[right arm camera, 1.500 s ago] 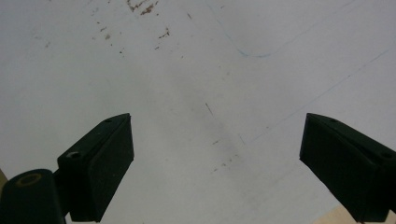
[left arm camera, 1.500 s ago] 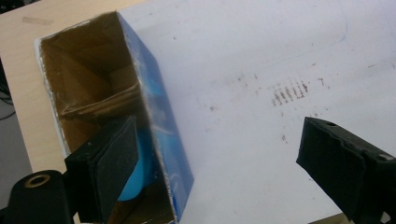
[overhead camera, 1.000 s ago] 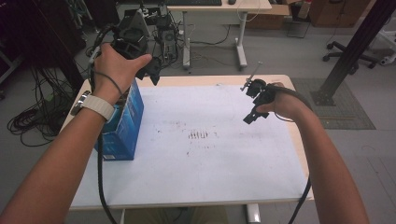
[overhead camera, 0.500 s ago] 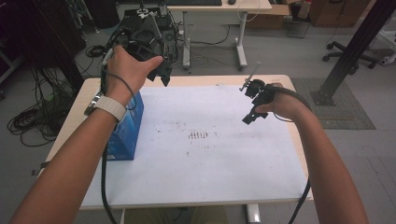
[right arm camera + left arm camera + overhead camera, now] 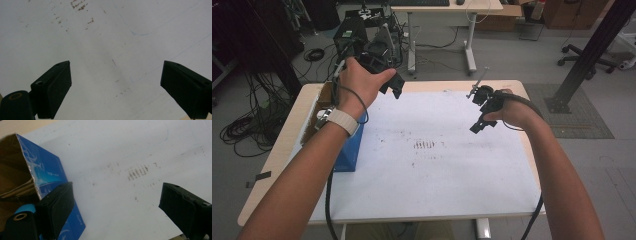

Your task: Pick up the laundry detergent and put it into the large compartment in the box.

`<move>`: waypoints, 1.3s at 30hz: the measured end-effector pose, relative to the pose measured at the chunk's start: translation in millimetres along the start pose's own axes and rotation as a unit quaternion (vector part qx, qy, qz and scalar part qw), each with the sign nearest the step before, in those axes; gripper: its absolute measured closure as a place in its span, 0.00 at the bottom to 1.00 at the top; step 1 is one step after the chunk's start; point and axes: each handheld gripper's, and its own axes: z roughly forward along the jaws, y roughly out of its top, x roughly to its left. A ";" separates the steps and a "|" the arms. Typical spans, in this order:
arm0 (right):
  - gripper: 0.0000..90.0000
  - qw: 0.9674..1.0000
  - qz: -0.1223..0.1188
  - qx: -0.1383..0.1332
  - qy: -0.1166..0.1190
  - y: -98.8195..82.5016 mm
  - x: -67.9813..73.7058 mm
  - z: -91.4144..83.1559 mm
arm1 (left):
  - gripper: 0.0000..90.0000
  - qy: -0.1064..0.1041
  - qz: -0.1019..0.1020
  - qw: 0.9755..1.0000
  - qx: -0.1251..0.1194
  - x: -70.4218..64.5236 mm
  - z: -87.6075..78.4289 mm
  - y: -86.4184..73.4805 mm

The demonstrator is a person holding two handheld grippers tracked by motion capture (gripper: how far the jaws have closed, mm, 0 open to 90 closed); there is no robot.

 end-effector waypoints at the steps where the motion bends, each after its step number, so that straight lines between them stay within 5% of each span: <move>1: 0.11 1.000 0.001 -0.001 0.000 0.1 -0.2 0.0 | 0.14 -0.002 0.000 1.000 0.001 0.0 2.0 -0.6; 12: 0.11 1.000 0.001 -0.002 -0.001 0.2 -0.8 0.0 | 0.14 -0.007 0.002 1.000 0.004 -1.2 14.8 -3.3; 39: 0.11 1.000 0.004 -0.004 -0.002 -1.1 -2.3 -0.2 | 0.14 -0.017 -0.004 1.000 -0.002 3.9 13.3 -2.3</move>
